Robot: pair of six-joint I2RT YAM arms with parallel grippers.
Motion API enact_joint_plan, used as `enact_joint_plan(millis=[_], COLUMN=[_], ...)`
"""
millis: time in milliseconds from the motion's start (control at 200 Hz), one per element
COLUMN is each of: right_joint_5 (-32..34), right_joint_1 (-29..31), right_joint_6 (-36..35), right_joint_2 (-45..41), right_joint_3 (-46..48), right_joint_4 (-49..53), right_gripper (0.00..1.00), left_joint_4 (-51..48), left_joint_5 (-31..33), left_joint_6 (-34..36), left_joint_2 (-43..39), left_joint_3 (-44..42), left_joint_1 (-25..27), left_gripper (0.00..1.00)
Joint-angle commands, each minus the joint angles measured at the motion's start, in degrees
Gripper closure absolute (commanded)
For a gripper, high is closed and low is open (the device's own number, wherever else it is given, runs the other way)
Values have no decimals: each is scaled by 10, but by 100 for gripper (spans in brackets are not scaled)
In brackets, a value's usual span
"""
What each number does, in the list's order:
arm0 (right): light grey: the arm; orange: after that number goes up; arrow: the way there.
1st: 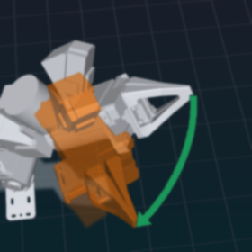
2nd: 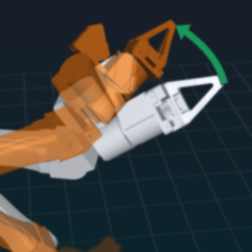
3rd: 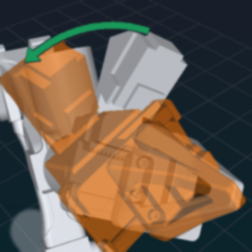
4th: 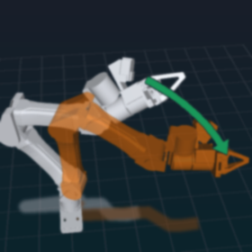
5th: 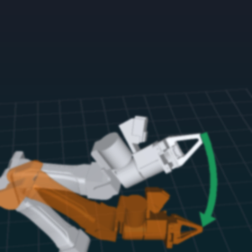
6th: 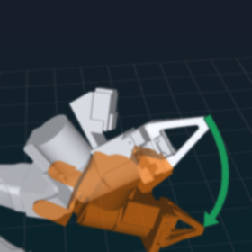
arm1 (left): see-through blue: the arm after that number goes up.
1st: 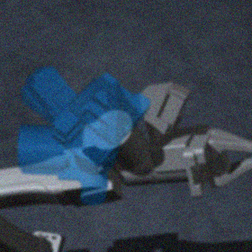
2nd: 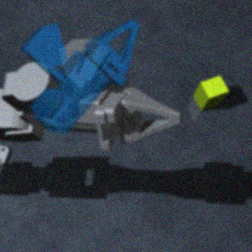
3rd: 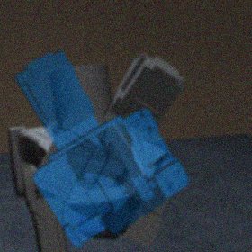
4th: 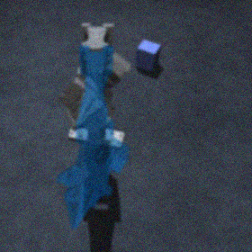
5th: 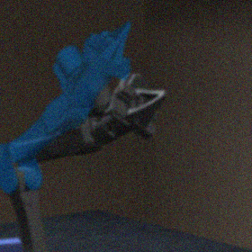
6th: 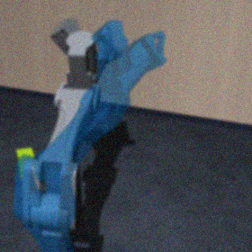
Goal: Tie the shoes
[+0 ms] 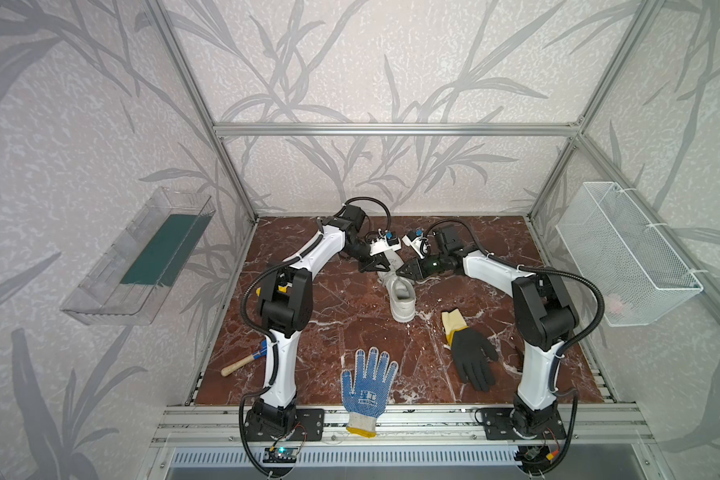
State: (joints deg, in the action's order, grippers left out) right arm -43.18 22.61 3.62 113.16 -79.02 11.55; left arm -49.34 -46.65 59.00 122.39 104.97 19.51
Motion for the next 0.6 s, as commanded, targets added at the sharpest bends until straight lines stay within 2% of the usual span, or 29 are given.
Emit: enact_joint_plan(millis=[0, 255, 390, 595], right_joint_5=[6, 5, 5, 5], right_joint_1=[-2, -3, -3, -2], right_joint_6=[-4, -5, -5, -5], right_joint_2=[15, 15, 16, 17], right_joint_3=[-10, -10, -10, -12], right_joint_4=[22, 25, 25, 26], right_gripper=[64, 65, 65, 66], left_joint_4=[-21, -22, -26, -27], left_joint_5=[-17, -18, -18, -25], left_joint_6=[9, 9, 8, 9], left_joint_2=[11, 14, 14, 8], left_joint_3=[16, 19, 19, 18], left_joint_1=[4, 4, 4, 4], left_gripper=[76, 86, 80, 79])
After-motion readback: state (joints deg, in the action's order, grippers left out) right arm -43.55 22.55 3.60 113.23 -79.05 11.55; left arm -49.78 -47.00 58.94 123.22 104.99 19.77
